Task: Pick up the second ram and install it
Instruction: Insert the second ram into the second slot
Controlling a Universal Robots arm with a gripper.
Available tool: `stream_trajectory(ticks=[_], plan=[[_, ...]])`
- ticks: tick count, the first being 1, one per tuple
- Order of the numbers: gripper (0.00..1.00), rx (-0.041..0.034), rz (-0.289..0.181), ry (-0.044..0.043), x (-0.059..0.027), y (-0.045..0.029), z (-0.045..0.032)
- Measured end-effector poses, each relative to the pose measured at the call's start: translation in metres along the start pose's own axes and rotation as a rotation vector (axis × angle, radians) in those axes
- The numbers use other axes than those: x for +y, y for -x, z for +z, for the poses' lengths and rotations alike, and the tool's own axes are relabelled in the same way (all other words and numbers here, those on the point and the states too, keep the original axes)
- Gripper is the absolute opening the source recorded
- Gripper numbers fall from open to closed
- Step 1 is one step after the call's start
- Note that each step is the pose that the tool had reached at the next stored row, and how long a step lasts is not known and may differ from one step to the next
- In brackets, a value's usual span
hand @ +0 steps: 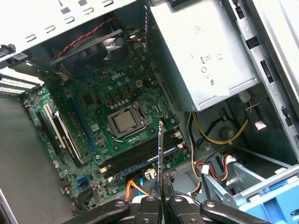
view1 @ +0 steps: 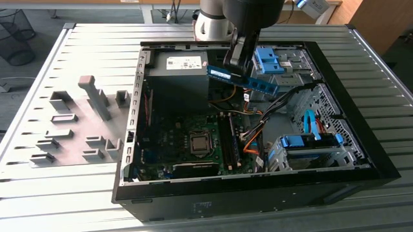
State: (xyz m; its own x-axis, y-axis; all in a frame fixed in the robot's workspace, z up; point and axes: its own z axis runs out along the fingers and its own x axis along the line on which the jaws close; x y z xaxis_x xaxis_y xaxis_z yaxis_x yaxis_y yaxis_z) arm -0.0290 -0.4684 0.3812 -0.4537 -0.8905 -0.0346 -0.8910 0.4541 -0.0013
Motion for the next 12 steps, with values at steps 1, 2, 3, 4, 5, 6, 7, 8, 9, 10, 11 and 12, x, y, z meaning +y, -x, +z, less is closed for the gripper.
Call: stream_trajectory(ticks=[1, 2, 3, 4, 5, 6, 7, 8, 9, 10, 11, 12], plan=[[0.14, 0.0, 0.006, -0.0002, 0.0, 0.0, 0.0], [0.14, 0.0, 0.012, -0.0004, 0.0, 0.0, 0.0], [0.14, 0.0, 0.018, -0.0006, 0.0, 0.0, 0.0], [0.14, 0.0, 0.025, -0.0008, 0.0, 0.0, 0.0], [0.14, 0.0, 0.03, -0.001, 0.0, 0.0, 0.0], [0.14, 0.0, 0.037, -0.0012, 0.0, 0.0, 0.0], [0.14, 0.0, 0.043, -0.0015, 0.0, 0.0, 0.0], [0.14, 0.0, 0.049, -0.0016, 0.0, 0.0, 0.0001], [0.14, 0.0, 0.054, -0.0019, 0.0, 0.0, 0.0], [0.14, 0.0, 0.06, -0.0021, 0.0, 0.0, 0.0001], [0.14, 0.0001, 0.066, -0.0023, 0.0, 0.0, 0.0], [0.14, 0.0, 0.072, -0.0025, 0.0, 0.0, 0.0001]])
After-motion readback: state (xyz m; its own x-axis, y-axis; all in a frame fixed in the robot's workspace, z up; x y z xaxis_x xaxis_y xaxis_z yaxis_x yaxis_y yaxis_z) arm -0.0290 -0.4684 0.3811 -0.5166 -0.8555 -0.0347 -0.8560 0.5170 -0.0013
